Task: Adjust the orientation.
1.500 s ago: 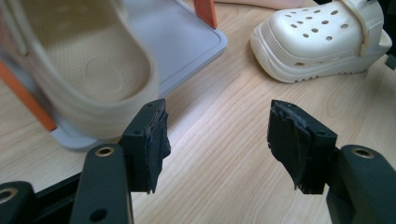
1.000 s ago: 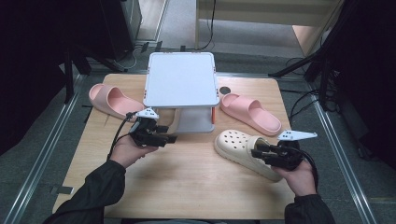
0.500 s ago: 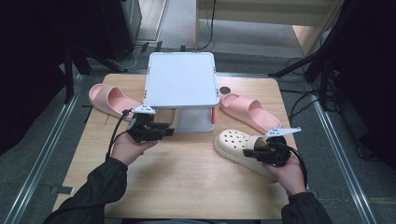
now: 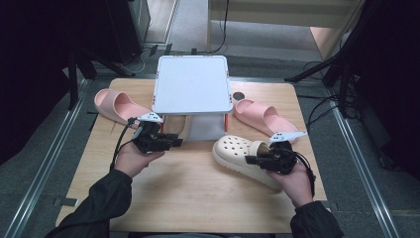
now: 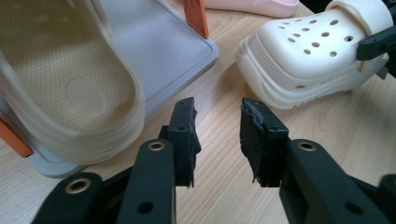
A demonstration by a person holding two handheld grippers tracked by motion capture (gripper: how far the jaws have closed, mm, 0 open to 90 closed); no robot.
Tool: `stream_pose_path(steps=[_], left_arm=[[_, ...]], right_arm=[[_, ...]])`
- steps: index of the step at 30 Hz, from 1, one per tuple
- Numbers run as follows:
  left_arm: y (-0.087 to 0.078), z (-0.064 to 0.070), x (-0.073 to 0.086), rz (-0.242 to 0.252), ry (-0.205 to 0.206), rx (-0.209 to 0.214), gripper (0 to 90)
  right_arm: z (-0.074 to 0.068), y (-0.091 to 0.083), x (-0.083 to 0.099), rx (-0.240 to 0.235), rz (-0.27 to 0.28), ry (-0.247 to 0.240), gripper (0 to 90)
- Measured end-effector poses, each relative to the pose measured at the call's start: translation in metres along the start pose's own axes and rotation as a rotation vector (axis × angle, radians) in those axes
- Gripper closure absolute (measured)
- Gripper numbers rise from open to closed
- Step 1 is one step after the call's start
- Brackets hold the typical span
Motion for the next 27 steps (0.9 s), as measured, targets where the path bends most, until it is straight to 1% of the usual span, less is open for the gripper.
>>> stream_pose_path(steps=[3, 4, 9, 10, 13, 14, 16, 19, 22, 23, 24, 26, 27], left_arm=[[-0.002, -0.001, 0.003, -0.002, -0.003, -0.005, 67.1], [-0.003, -0.001, 0.004, -0.002, -0.009, -0.006, 67.1], [-0.006, -0.002, 0.009, -0.002, -0.008, -0.016, 66.9], [-0.008, -0.003, 0.009, 0.004, -0.006, -0.016, 66.9], [-0.011, -0.002, 0.01, 0.015, -0.017, -0.013, 67.0], [-0.012, -0.002, 0.011, 0.018, -0.019, -0.014, 67.1], [-0.013, -0.003, 0.013, 0.015, -0.017, -0.017, 67.1], [-0.014, -0.003, 0.017, 0.013, -0.023, -0.02, 67.1], [-0.014, -0.003, 0.021, 0.008, -0.021, -0.026, 67.1], [-0.013, -0.003, 0.023, 0.009, -0.024, -0.026, 67.0], [-0.013, -0.003, 0.023, 0.009, -0.024, -0.026, 66.5], [-0.011, -0.003, 0.025, 0.011, -0.018, -0.029, 65.7], [-0.01, -0.003, 0.026, 0.005, -0.022, -0.031, 65.7]], right_arm=[[-0.007, 0.01, -0.007, -0.009, -0.009, -0.013, 77.2], [-0.009, 0.013, -0.009, -0.019, -0.011, -0.015, 77.1], [-0.019, 0.032, -0.014, -0.058, -0.044, -0.014, 77.1], [-0.021, 0.036, -0.016, -0.062, -0.049, -0.021, 77.1], [-0.028, 0.047, -0.022, -0.081, -0.055, -0.035, 77.1], [-0.029, 0.05, -0.023, -0.084, -0.055, -0.044, 77.0], [-0.031, 0.057, -0.027, -0.09, -0.054, -0.045, 76.8], [-0.034, 0.069, -0.03, -0.095, -0.065, -0.053, 76.8], [-0.038, 0.076, -0.031, -0.1, -0.076, -0.073, 76.7], [-0.038, 0.079, -0.031, -0.101, -0.077, -0.075, 76.6], [-0.039, 0.08, -0.031, -0.112, -0.081, -0.071, 76.4], [-0.04, 0.081, -0.03, -0.119, -0.081, -0.077, 76.2], [-0.041, 0.081, -0.029, -0.123, -0.09, -0.091, 74.8]])
Point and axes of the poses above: each handheld gripper's, and its own axes: y roughly forward along the jaws, x roughly out of its underside, z roughly to its right, the point moved 9 cm from there along y, roughly forward along the jaws, and after that the axes turned 14 degrees about -y, right-handed, at the moved point
